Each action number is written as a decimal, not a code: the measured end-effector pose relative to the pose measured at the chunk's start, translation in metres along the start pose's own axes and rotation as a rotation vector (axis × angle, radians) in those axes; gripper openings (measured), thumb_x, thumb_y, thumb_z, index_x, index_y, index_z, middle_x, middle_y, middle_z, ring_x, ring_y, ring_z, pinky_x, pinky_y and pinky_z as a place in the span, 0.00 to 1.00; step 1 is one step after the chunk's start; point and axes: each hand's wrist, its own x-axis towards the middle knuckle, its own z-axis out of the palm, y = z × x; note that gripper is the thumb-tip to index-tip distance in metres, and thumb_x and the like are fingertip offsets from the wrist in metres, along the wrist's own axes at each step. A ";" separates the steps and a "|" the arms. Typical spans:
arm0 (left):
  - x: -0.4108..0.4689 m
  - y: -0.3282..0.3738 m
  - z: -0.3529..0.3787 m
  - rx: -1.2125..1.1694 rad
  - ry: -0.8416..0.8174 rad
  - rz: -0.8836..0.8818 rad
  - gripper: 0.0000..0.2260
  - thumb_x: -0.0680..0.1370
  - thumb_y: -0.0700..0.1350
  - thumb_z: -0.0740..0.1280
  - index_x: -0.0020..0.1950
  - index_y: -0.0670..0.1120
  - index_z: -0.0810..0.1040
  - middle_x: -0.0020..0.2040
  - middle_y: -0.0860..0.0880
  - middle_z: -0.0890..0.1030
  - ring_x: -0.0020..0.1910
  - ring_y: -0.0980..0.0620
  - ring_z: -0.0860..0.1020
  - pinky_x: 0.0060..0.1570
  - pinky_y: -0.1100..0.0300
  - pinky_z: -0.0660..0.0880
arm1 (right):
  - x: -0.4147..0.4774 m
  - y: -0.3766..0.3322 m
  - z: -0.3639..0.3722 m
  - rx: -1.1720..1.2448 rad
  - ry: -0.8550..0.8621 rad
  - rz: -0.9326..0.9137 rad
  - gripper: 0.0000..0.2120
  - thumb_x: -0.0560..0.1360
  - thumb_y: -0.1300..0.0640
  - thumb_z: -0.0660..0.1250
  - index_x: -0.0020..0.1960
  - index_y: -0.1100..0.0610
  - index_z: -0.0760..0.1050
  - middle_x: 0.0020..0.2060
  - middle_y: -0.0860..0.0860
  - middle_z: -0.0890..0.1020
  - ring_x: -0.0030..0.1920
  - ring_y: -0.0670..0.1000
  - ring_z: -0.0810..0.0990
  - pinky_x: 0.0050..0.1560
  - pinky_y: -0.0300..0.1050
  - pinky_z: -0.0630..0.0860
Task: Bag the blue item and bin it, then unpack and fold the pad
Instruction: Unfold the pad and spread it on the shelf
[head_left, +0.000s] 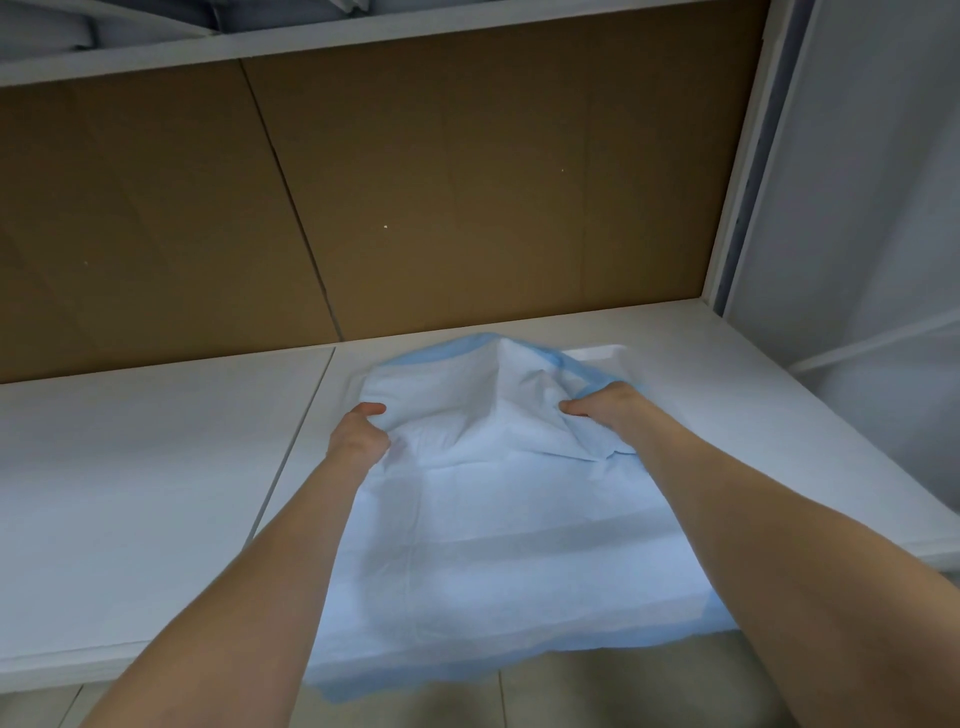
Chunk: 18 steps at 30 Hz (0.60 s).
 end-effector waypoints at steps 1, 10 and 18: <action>0.000 0.001 0.000 -0.009 -0.011 -0.005 0.24 0.76 0.30 0.61 0.69 0.48 0.70 0.65 0.41 0.73 0.60 0.41 0.75 0.58 0.55 0.73 | -0.002 -0.002 -0.003 -0.005 -0.025 0.009 0.31 0.73 0.47 0.71 0.69 0.60 0.67 0.65 0.56 0.73 0.66 0.57 0.72 0.57 0.46 0.69; -0.004 0.007 -0.002 0.008 0.091 -0.107 0.13 0.78 0.35 0.58 0.32 0.42 0.66 0.34 0.45 0.69 0.31 0.49 0.67 0.34 0.60 0.67 | -0.007 0.009 -0.004 -0.256 0.164 -0.055 0.14 0.74 0.58 0.65 0.59 0.57 0.71 0.47 0.53 0.75 0.47 0.55 0.75 0.44 0.44 0.71; -0.011 0.005 -0.011 -0.005 0.164 0.043 0.23 0.76 0.30 0.54 0.63 0.47 0.77 0.67 0.43 0.73 0.56 0.40 0.77 0.55 0.56 0.75 | -0.006 0.001 -0.007 -0.164 0.142 -0.067 0.05 0.74 0.64 0.60 0.39 0.60 0.70 0.32 0.54 0.73 0.33 0.53 0.73 0.34 0.41 0.69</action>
